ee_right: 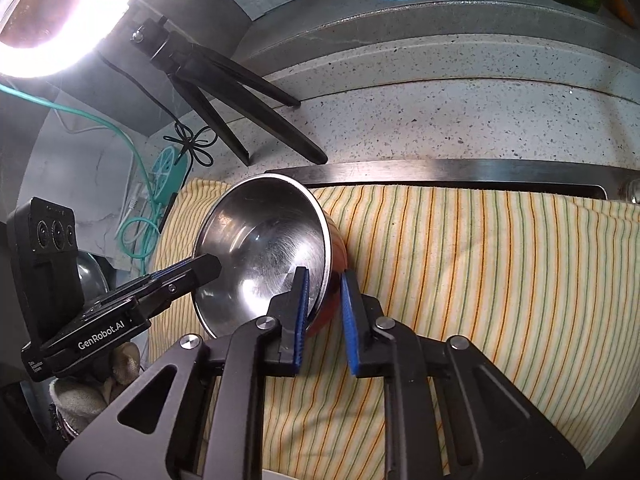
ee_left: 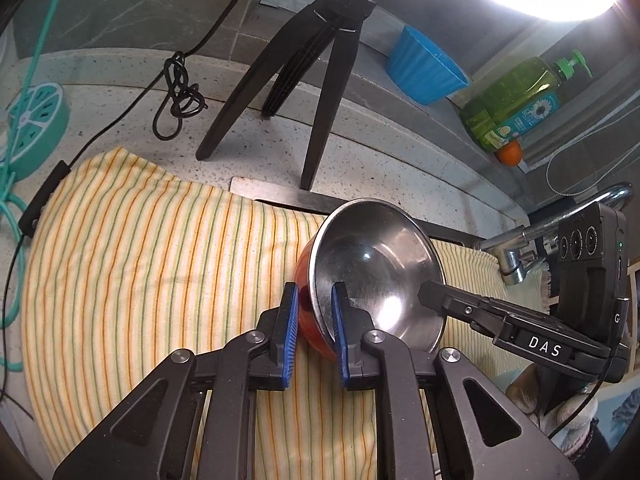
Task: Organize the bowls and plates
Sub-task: 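Close both grippers on the red bowl rim and lift it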
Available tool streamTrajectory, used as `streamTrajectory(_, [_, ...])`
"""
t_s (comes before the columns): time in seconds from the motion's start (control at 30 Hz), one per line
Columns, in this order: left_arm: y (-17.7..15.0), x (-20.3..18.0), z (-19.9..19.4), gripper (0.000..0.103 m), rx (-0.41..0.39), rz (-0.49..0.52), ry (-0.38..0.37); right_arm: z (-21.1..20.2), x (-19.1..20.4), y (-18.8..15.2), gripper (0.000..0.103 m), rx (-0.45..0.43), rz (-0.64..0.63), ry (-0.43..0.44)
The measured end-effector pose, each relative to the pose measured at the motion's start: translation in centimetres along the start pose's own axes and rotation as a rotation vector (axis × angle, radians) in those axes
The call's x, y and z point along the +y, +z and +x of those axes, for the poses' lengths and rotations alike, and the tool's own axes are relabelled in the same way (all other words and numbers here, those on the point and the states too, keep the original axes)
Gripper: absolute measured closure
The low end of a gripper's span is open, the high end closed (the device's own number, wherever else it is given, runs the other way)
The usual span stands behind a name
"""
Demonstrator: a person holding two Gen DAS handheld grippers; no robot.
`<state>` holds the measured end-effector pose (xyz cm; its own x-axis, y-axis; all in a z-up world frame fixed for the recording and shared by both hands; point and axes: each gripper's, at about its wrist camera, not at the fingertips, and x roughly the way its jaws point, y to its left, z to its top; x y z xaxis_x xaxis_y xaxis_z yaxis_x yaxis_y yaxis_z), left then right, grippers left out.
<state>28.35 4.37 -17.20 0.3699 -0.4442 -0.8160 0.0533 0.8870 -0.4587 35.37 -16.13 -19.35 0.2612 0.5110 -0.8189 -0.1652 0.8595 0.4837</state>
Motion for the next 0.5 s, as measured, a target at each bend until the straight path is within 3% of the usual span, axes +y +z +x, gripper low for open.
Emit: streamTrajectory(0.5, [-3.4, -1.8, -6.1, 0.089, -0.104, -0.008, -0.001, -4.8, 2.5, -3.3, 0.087, -0.024, -0.060, 0.064])
